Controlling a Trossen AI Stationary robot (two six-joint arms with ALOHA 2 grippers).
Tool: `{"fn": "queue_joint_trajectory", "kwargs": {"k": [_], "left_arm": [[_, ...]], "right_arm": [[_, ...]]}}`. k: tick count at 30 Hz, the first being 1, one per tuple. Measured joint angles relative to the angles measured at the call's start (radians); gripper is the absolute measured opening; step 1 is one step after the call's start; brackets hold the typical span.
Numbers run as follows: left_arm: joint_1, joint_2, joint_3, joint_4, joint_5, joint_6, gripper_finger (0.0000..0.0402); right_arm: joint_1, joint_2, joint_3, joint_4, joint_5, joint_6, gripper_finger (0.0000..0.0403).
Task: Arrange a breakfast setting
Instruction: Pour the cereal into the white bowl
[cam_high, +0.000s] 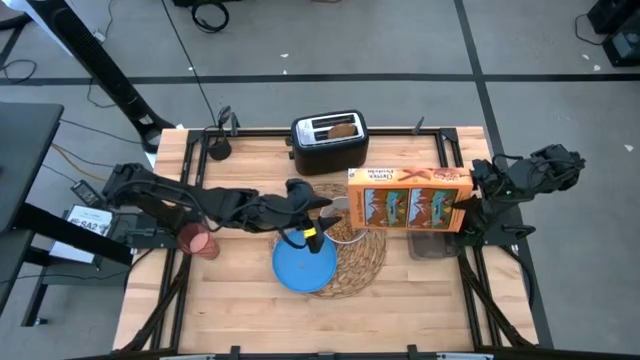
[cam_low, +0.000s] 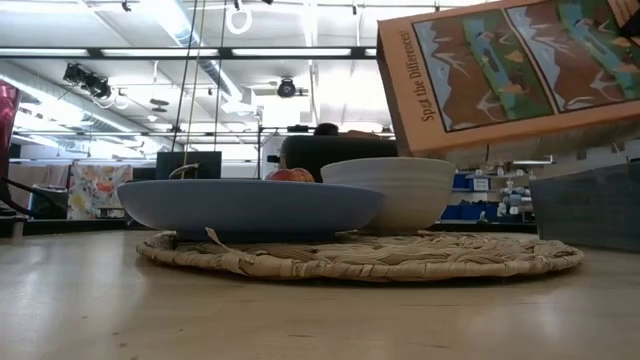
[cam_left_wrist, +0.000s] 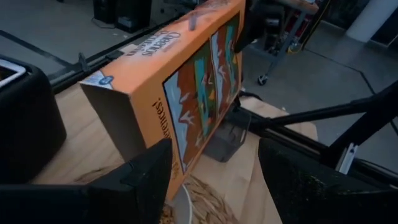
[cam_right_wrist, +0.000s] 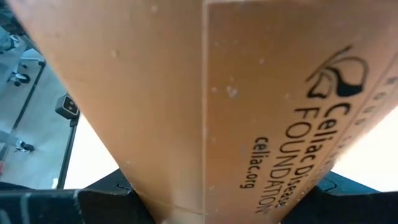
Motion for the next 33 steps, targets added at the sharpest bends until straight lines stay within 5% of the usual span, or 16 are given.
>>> {"fn": "queue_joint_trajectory", "kwargs": {"k": [15,26,33], "left_arm": [[0.003,0.013,-0.005,0.015,0.034,-0.022,0.0244],[0.009,0.021,-0.249,0.468,0.025,-0.027,0.0220],[0.042,0.020,-0.213,0.537,0.015,0.078,0.0220]], "right_arm": [[0.000,-0.002,0.001,0.005,0.000,-0.013,0.0241],[0.000,-0.077,0.001,0.022,0.003,-0.022,0.0241],[0.000,-0.115,0.001,0.030,-0.026,-0.026,0.0241]]}}
